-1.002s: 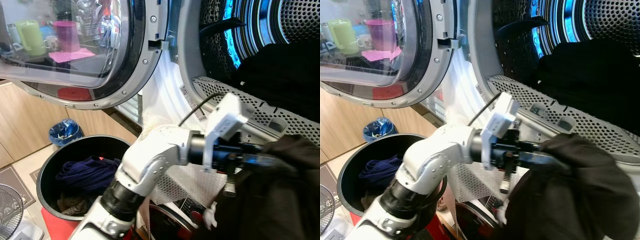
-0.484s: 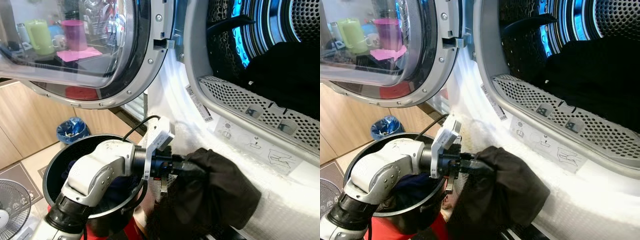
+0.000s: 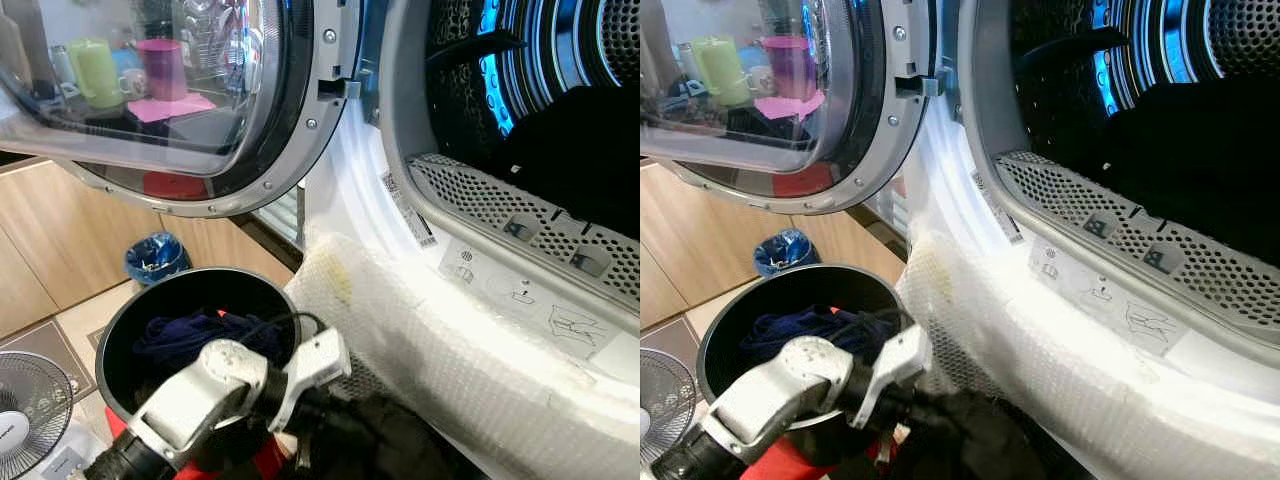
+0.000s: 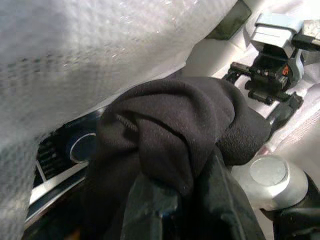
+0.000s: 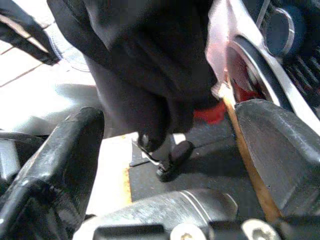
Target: Clothes washing
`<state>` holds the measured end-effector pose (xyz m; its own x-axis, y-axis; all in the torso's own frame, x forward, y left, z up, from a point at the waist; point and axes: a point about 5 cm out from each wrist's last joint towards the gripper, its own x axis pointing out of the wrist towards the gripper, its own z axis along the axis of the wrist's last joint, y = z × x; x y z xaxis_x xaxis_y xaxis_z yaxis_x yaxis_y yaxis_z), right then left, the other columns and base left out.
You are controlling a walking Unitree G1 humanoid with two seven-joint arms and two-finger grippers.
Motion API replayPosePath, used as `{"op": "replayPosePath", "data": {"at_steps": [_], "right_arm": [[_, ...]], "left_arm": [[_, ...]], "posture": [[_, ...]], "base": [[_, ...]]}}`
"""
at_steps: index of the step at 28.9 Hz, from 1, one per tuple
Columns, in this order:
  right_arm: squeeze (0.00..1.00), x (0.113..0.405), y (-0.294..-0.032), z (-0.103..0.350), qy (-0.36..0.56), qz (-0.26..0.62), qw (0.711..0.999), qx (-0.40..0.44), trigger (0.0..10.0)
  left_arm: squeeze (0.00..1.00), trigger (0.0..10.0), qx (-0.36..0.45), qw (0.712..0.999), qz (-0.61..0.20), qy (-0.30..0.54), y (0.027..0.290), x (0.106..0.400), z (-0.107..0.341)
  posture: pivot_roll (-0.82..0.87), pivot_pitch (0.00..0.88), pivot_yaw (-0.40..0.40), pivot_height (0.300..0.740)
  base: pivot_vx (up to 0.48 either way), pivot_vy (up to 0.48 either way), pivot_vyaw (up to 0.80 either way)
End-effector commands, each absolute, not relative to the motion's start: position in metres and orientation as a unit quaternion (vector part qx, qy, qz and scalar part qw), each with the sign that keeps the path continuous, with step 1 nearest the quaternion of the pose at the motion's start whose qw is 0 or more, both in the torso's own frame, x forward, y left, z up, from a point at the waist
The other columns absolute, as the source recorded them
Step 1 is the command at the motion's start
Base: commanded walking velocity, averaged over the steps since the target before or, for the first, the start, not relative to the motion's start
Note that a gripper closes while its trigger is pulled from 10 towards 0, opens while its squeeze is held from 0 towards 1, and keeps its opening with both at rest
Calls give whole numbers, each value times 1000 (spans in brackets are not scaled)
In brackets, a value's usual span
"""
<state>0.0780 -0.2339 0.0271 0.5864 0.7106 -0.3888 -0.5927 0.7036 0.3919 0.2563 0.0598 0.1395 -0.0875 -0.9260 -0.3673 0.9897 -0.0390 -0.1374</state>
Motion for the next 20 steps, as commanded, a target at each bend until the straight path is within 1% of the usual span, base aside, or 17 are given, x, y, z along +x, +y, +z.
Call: {"op": "replayPosePath", "data": {"at_steps": [1, 5, 6, 9, 12, 13, 17, 20], "right_arm": [[1000, 83, -223, 30, 266, 376, 881, 105, 10000], [1000, 87, -215, 30, 265, 378, 882, 95, 10000], [0, 90, -206, 31, 264, 386, 879, 90, 10000], [0, 97, -193, 26, 266, 398, 875, 76, 10000], [0, 100, -184, 29, 257, 406, 872, 99, 10000], [0, 101, -179, 30, 256, 415, 867, 106, 10000], [0, 102, -174, 31, 256, 423, 861, 115, 10000], [0, 109, -169, 25, 261, 418, 862, 118, 10000]], "left_arm": [[0, 0, 112, 646, -737, 167, 47, 252, 138], [0, 0, 107, 635, -748, 163, 37, 249, 136], [0, 0, 111, 626, -755, 158, 29, 247, 133], [0, 0, 115, 623, -759, 150, 15, 245, 132], [0, 0, 121, 621, -762, 138, 9, 246, 133], [0, 0, 118, 619, -765, 131, 6, 246, 136], [0, 0, 117, 622, -764, 124, 1, 247, 138], [0, 0, 115, 631, -759, 111, -7, 248, 140]], "posture": [[206, 68, -49, 740], [199, 57, -54, 740], [192, 38, -56, 740], [191, 28, -56, 740], [195, 19, -59, 740], [195, 19, -59, 740], [201, 10, -64, 740], [206, 6, -67, 740]], "base": [[0, 0, 0], [0, 0, 0], [0, 0, 0], [0, 0, 0], [0, 0, 0], [0, 0, 0], [0, 0, 0], [0, 0, 0]]}}
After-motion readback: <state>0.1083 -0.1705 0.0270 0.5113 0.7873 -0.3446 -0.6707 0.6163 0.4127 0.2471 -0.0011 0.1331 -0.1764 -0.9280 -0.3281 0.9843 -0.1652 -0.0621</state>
